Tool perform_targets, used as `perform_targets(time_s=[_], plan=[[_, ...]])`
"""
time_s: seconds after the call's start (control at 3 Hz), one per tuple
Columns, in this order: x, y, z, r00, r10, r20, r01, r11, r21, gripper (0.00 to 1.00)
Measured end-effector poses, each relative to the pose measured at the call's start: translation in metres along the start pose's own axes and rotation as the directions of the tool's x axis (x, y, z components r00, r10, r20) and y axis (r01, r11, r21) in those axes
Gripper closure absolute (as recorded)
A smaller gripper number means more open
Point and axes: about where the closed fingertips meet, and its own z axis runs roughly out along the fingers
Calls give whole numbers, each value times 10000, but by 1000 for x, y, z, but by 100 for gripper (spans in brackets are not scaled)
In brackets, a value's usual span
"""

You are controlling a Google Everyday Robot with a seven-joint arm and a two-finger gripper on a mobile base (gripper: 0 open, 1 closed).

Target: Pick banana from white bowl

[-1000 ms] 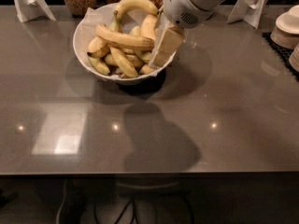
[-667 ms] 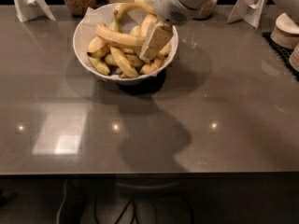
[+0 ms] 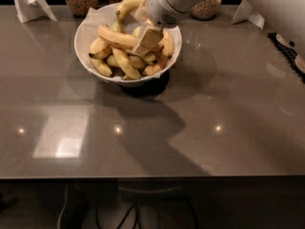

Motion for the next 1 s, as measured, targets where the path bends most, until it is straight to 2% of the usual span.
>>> perform_targets(time_s=[0.33, 0.67, 1.0], plan=[[-4, 6, 16, 9998, 108, 138, -103, 9992, -383, 34], [-6, 9, 27, 9997, 157, 203, -144, 9980, -616, 52], [-6, 9, 27, 9997, 157, 201, -145, 9980, -614, 76]])
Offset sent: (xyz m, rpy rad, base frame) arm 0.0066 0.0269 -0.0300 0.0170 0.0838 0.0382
